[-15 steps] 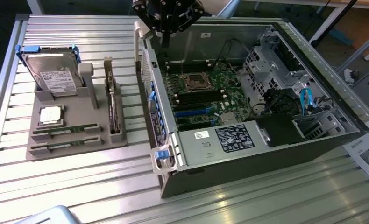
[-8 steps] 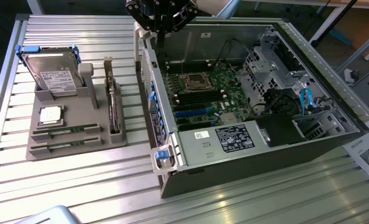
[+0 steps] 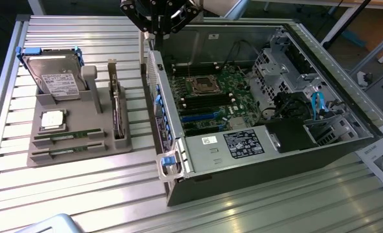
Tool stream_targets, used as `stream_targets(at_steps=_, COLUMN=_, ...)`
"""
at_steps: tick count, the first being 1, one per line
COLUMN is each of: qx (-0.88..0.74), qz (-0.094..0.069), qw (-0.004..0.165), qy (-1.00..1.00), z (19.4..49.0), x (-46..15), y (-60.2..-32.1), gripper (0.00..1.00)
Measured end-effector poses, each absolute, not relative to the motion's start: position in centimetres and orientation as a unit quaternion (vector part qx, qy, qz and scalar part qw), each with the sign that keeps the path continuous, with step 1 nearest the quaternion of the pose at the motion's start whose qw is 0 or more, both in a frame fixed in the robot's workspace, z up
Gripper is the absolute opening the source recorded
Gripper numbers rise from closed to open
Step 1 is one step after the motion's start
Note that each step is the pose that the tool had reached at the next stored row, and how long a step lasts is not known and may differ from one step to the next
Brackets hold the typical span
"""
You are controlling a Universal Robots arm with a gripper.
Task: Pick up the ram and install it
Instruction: 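Reach for the ram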
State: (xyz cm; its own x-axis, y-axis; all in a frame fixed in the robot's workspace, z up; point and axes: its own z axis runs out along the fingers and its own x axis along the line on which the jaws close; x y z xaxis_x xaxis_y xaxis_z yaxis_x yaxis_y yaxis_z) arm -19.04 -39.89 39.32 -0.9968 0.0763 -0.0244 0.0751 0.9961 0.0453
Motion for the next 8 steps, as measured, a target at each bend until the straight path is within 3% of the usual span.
stream_targets(at_steps=8, qx=0.038, qz=0.022, qw=0.013, qy=0.999, z=39.3, x=-20.8, y=-39.9, gripper=0.1)
